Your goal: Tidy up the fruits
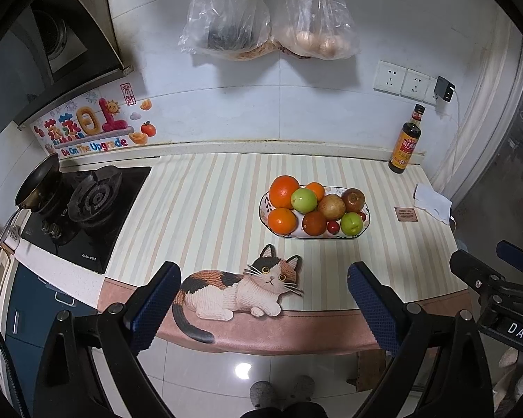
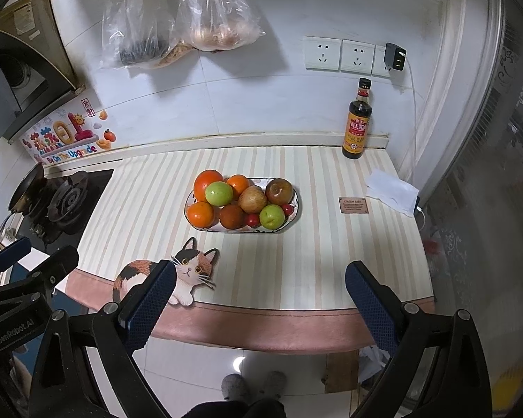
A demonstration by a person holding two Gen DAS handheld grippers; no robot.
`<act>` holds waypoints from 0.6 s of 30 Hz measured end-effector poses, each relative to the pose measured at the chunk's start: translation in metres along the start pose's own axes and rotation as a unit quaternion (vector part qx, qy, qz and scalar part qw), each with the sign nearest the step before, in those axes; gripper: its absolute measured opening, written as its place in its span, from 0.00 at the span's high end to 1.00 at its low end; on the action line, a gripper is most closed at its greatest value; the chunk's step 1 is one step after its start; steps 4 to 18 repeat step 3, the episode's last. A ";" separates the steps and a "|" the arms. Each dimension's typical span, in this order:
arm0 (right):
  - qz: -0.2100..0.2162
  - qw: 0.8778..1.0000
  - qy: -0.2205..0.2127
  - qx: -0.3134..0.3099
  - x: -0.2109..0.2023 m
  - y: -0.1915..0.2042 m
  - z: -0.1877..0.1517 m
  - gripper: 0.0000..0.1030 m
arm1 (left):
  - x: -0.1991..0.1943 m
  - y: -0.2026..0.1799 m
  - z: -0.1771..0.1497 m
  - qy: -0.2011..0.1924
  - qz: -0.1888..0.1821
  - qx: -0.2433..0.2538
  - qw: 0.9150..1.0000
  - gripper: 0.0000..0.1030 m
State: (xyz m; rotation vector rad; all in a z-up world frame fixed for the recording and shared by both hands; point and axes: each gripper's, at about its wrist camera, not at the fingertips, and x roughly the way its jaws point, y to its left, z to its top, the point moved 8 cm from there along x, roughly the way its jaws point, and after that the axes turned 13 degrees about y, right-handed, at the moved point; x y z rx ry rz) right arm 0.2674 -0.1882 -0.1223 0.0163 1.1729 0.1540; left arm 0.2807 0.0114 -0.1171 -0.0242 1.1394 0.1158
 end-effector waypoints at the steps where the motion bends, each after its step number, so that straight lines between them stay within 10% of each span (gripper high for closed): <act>1: -0.001 1.000 0.000 -0.001 0.000 0.000 0.000 0.03 | 0.000 0.000 0.000 -0.002 0.001 0.000 1.000 0.05; 18: 0.001 1.000 0.000 -0.001 0.000 0.000 0.000 0.03 | -0.003 -0.001 0.000 -0.004 0.002 0.002 1.000 0.05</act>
